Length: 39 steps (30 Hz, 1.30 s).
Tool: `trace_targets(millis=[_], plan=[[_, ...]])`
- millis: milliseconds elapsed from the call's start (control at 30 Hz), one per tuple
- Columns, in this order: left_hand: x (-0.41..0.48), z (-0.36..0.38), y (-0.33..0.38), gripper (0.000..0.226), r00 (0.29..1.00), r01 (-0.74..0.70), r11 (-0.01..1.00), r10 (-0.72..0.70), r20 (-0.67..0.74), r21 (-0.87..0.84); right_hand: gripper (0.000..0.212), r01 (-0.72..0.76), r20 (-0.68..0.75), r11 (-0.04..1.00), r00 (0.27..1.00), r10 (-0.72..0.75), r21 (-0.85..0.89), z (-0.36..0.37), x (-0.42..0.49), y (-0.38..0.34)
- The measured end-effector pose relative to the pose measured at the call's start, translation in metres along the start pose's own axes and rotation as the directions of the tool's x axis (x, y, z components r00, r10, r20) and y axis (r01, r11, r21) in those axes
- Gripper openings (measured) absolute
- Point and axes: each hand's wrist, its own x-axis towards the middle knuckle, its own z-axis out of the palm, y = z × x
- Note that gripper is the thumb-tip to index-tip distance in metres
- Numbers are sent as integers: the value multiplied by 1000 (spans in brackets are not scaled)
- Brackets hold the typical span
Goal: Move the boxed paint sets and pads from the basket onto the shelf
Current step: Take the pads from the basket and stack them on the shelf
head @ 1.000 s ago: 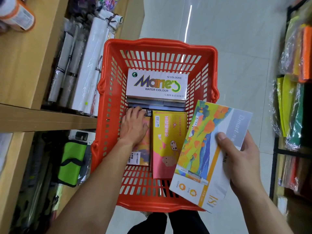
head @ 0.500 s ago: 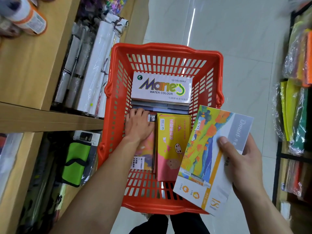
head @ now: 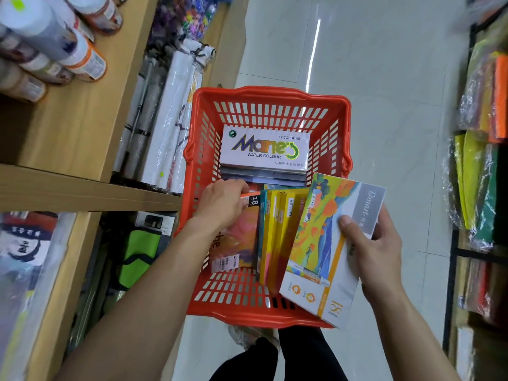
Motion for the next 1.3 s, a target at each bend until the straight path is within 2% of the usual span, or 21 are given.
trace_targets(millis=[67,167,267,333,400,467,533,600,700,800,833,967,1067,1100,1167,1200,1233,1267,1300], plan=[[-10,-17,6,22,999,7,999,-8,-31,-53,38,9,-5,1000,1000,-9,2,1,0,-3],[-32,-44,8,21,988,-36,990,15,-154,-133,36,24,28,1000,999,-24,4,2,-2,-9],[-60,-75,4,28,971,-61,980,13,-240,-191,39,36,131,999,991,-37,13,6,-5,-22],[-78,-99,-1,31,960,-39,949,-52,-276,-312,42,23,213,1000,977,-26,18,12,-7,-33],[-97,-122,-7,39,961,-2,878,-132,-245,-479,45,-10,295,999,955,-2,39,21,-9,-49],[-114,-140,-15,34,970,4,807,-147,-195,-591,43,-36,391,998,920,14,50,29,-11,-66],[-129,-150,-20,23,982,10,722,-138,-131,-692,34,-79,523,995,852,37,58,39,-13,-81],[-141,-153,-19,28,979,14,645,-165,-121,-764,30,-129,627,991,775,78,36,51,-15,-92],[-153,-150,-13,24,971,22,577,-206,-120,-817,39,-170,684,985,717,136,-18,71,-22,-99],[-159,-149,-11,14,968,33,511,-231,-100,-859,34,-192,708,981,689,155,-28,81,-25,-98],[-159,-149,-11,19,966,29,495,-237,-103,-868,35,-214,720,977,675,162,-20,81,-25,-97],[-152,-146,-3,26,954,36,511,-275,-123,-859,66,-290,764,957,613,200,-18,79,-25,-92],[-145,-143,5,34,947,74,370,-316,-51,-926,79,-315,747,949,626,225,-22,79,-24,-92],[-145,-140,6,35,939,63,296,-342,-44,-953,71,-307,733,951,643,222,-18,78,-24,-92],[-150,-134,12,45,911,-2,62,-411,-27,-998,44,-294,700,956,688,193,25,78,-23,-91],[-155,-127,16,53,904,-41,-60,-428,-12,-997,39,-294,676,954,714,182,54,78,-23,-92],[-160,-118,22,60,905,-65,-124,-425,-7,-990,41,-294,653,953,737,174,78,80,-24,-93],[-166,-110,29,62,910,-77,-116,-413,-22,-990,46,-290,634,952,755,165,97,82,-24,-94],[-170,-103,37,64,918,-82,-55,-394,-54,-995,49,-282,620,953,769,156,110,85,-26,-95]])
